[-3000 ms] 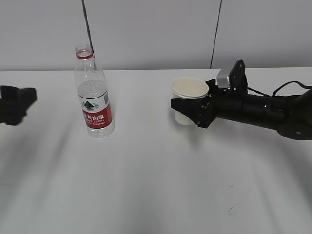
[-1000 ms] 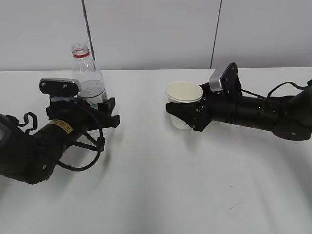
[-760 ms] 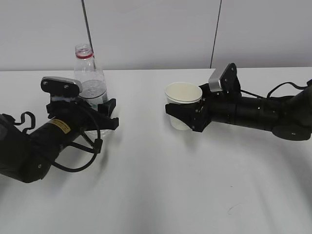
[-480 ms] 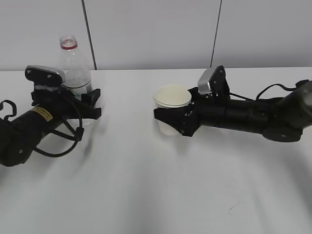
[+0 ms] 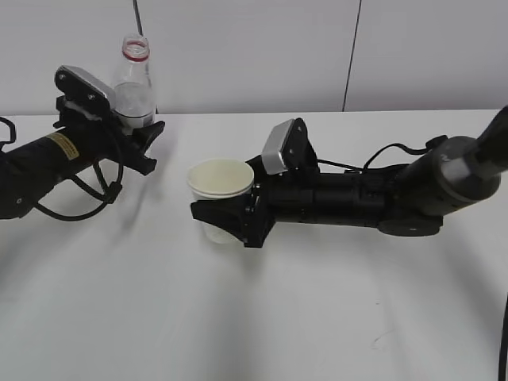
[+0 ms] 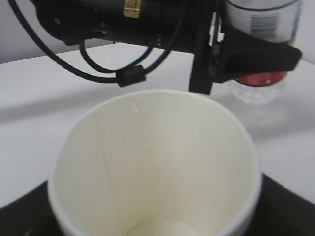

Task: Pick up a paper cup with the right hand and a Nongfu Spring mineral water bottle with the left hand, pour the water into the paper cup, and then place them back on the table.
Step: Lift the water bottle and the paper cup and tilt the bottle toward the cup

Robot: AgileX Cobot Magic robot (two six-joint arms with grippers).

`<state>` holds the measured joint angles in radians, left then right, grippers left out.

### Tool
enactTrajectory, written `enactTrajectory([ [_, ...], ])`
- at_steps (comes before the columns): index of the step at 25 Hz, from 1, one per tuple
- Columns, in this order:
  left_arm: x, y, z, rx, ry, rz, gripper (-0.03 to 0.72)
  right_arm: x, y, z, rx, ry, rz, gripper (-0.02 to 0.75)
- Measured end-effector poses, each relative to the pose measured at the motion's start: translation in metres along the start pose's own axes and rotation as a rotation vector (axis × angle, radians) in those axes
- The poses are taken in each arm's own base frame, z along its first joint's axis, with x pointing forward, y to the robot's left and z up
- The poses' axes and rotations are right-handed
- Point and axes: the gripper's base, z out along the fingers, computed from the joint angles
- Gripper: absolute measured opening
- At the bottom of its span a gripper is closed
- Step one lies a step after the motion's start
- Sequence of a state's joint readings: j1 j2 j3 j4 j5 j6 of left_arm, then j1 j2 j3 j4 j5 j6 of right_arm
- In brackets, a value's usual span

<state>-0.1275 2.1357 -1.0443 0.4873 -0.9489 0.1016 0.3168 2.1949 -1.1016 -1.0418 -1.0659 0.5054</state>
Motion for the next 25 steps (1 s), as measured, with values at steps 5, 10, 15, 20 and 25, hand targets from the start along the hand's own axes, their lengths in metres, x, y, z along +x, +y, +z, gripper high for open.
enactTrajectory([
  [5,-0.005,0.001,0.005,0.039,-0.025,0.157,0.43,-0.014,-0.003,0.014,0.006,-0.05,-0.029,0.524],
  [10,-0.004,0.0,0.005,0.045,-0.029,0.293,0.43,-0.014,-0.015,0.023,0.03,-0.078,-0.047,0.524],
  [15,-0.006,0.0,0.005,0.041,-0.047,0.411,0.429,-0.002,-0.018,0.028,0.026,-0.071,-0.041,0.524],
  [20,-0.014,0.0,0.004,0.015,-0.135,0.495,0.429,-0.002,-0.019,0.03,0.053,-0.085,-0.066,0.524],
  [25,-0.016,0.0,0.004,0.004,-0.162,0.579,0.429,-0.003,-0.021,0.03,0.067,-0.093,-0.082,0.524],
])
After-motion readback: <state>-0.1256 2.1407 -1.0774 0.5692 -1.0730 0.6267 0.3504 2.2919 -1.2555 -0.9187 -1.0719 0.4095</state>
